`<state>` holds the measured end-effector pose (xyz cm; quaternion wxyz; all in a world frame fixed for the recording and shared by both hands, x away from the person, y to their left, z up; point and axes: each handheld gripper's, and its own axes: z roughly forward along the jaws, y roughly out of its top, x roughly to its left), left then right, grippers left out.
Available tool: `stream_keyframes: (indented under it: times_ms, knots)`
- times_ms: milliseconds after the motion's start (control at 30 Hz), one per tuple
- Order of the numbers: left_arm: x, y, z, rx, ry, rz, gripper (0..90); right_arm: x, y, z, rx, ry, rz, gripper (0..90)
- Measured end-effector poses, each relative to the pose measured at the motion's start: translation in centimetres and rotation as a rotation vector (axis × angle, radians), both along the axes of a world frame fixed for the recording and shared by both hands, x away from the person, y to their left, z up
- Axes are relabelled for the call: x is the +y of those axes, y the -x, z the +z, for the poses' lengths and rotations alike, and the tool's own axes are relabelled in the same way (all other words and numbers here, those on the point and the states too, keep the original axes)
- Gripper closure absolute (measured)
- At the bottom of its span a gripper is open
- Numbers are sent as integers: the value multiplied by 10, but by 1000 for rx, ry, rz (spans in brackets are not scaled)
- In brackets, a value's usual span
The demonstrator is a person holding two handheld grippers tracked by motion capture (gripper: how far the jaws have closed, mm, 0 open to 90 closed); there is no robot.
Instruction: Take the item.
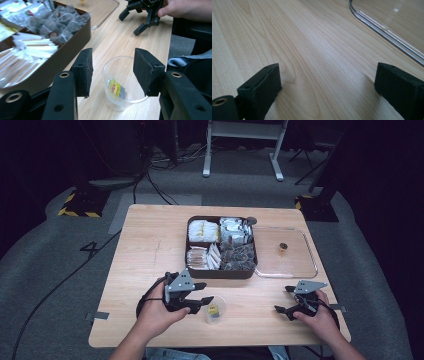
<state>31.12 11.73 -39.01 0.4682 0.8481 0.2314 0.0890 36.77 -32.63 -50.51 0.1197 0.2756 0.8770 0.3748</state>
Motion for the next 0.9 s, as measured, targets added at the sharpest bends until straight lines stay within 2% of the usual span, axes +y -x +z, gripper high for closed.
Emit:
stream_keyframes:
  times_ms: [267, 333, 400, 533, 700, 900]
  knots:
    - [31, 4, -1, -54, -23, 22, 428, 0, 0, 0, -1, 0, -1, 70]
    - [42, 5, -2, -63, -26, 44, 396, 0, 0, 0, 0, 0, -2, 70]
    - [52, 6, -3, -57, -24, 64, 372, 0, 0, 0, 0, 0, -2, 70]
    - [71, 7, -8, -52, -51, 89, 341, 0, 0, 0, 0, 0, -3, 70]
    - [89, 7, -21, -47, -75, 129, 321, 0, 0, 0, 0, -1, -5, 70]
    - [109, 9, -40, -28, -63, 198, 314, 0, 0, 0, 0, 0, -4, 70]
